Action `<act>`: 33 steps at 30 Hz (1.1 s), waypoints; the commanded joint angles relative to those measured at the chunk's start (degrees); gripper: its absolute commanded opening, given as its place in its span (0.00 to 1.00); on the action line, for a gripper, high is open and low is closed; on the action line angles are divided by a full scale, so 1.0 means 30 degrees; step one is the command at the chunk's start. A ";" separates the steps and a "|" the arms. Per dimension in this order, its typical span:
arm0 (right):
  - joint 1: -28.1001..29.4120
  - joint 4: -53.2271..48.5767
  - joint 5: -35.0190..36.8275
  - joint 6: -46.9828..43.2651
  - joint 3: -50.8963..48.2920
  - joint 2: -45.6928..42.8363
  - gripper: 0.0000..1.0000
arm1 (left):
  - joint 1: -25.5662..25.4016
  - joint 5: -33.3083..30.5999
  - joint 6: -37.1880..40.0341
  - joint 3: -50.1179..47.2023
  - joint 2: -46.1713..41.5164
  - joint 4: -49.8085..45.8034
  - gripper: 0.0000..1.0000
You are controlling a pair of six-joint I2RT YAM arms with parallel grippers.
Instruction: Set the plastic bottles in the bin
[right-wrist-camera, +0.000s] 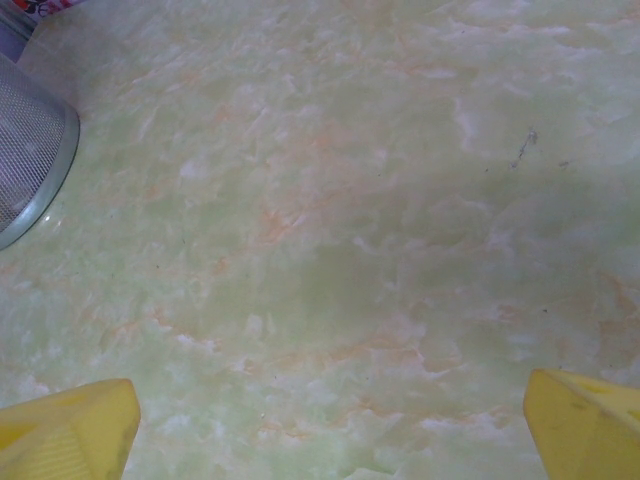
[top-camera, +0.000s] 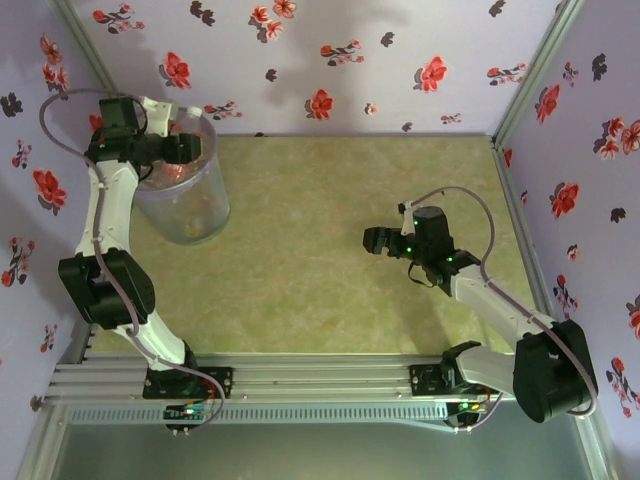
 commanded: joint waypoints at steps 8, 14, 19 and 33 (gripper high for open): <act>-0.0134 0.0562 0.0037 -0.0034 -0.0079 -0.0048 0.99 | 0.0272 -0.0436 -0.0716 0.1700 -0.1143 -0.1486 0.96; -0.0134 0.0563 0.0015 -0.0018 -0.0010 0.0047 0.99 | 0.0270 -0.2024 -0.2582 0.2186 -0.2375 -0.1181 0.96; -0.0149 0.0484 0.0041 -0.0062 0.0017 0.0012 0.99 | 0.1068 -0.5105 -0.5452 0.3407 -0.2965 -0.2273 0.90; -0.0149 -0.0032 -0.0088 -0.0219 -0.0343 -0.1285 0.99 | 0.7650 -0.0468 -1.3157 -0.0796 -0.4470 0.0916 0.63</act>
